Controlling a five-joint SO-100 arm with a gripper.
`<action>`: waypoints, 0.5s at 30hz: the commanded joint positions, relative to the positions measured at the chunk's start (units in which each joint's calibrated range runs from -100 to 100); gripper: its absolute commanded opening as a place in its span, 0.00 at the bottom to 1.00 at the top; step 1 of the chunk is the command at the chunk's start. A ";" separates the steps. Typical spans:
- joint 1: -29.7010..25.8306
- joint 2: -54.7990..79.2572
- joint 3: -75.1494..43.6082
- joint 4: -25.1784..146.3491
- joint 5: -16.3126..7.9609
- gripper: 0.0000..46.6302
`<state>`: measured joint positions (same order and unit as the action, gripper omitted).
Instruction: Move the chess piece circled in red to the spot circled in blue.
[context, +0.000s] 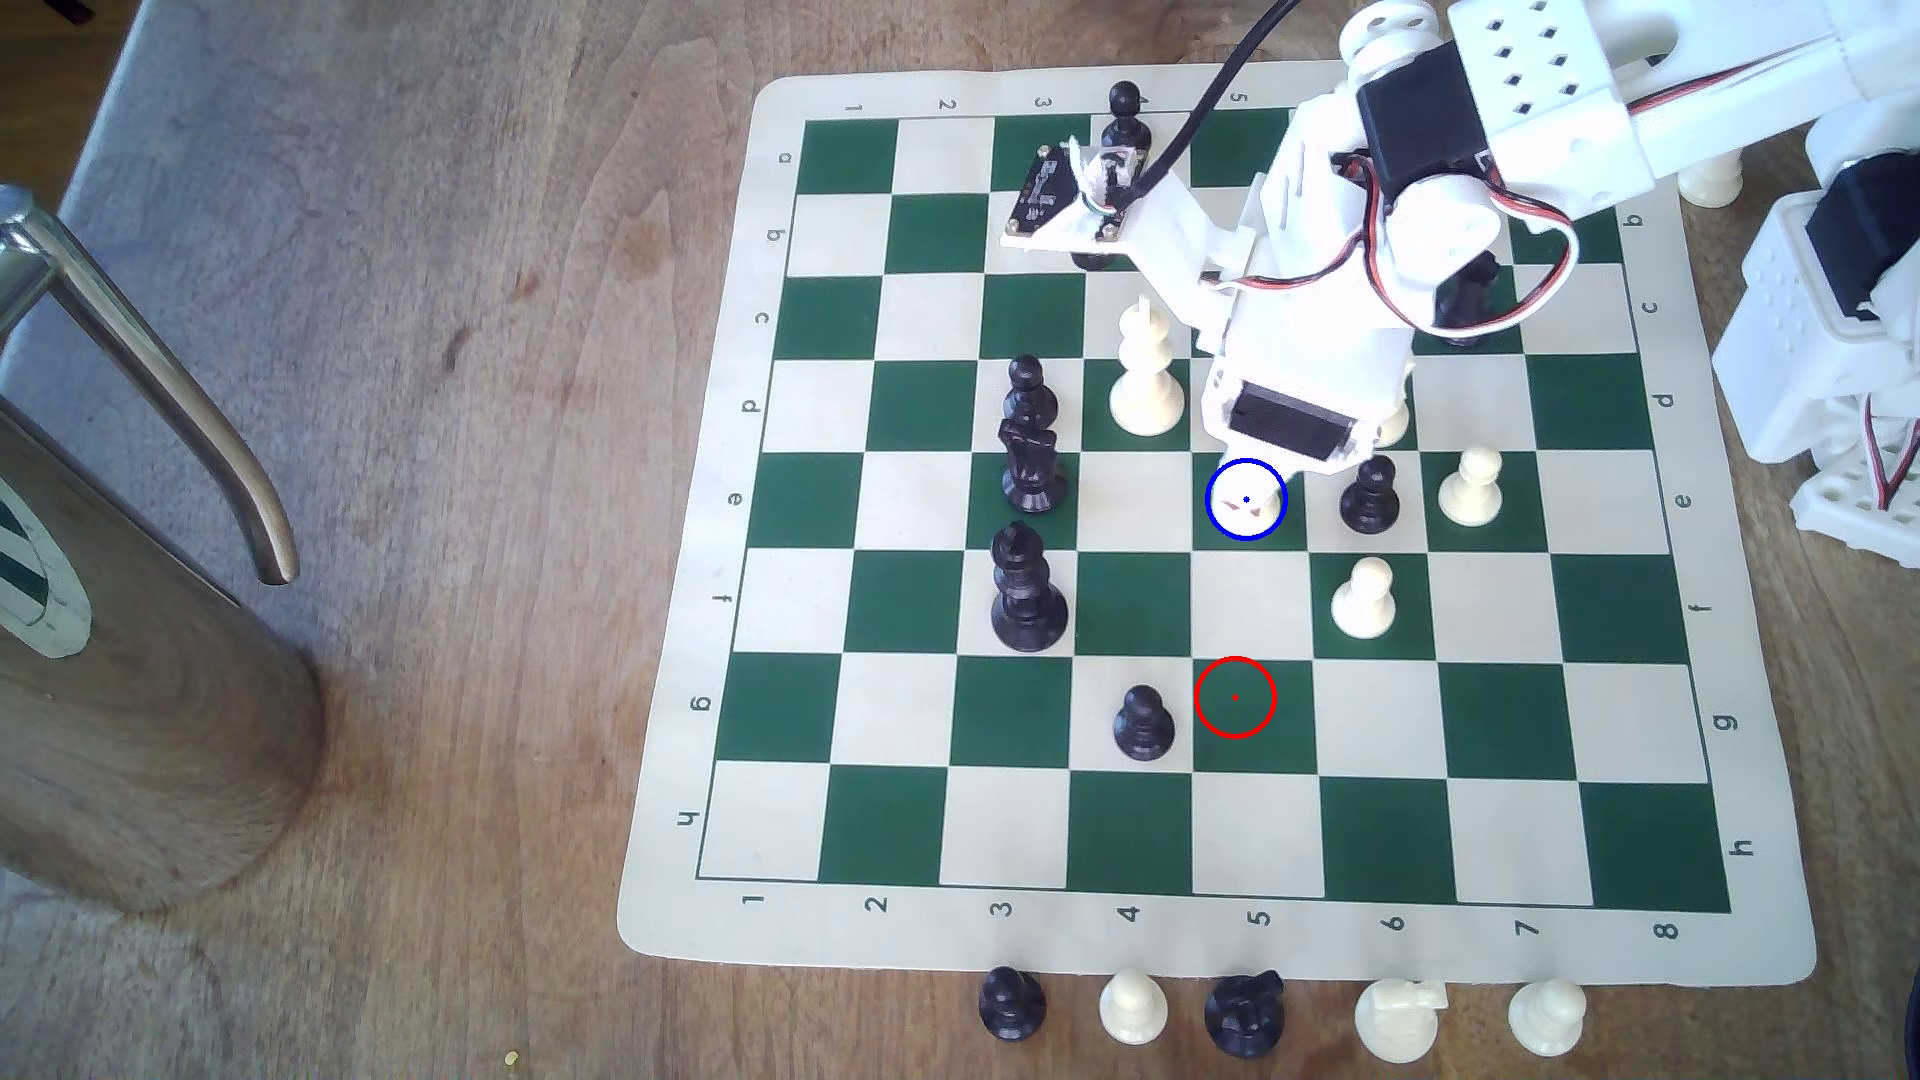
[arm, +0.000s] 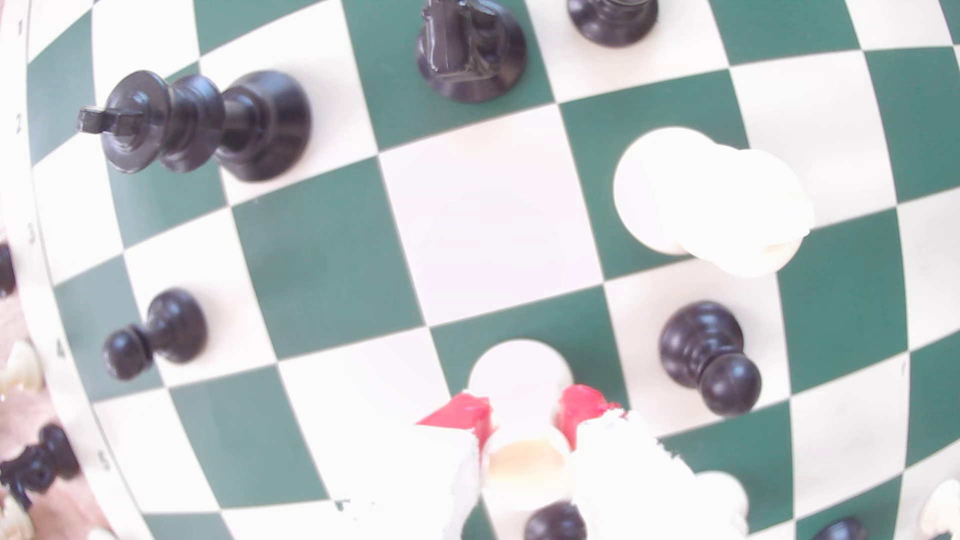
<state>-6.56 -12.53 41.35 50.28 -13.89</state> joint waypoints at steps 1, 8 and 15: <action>0.50 0.30 -1.73 -0.40 0.20 0.33; 0.81 -0.21 -0.91 0.09 0.54 0.48; 2.54 -7.76 0.63 3.12 1.56 0.53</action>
<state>-4.94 -12.36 42.61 51.31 -12.72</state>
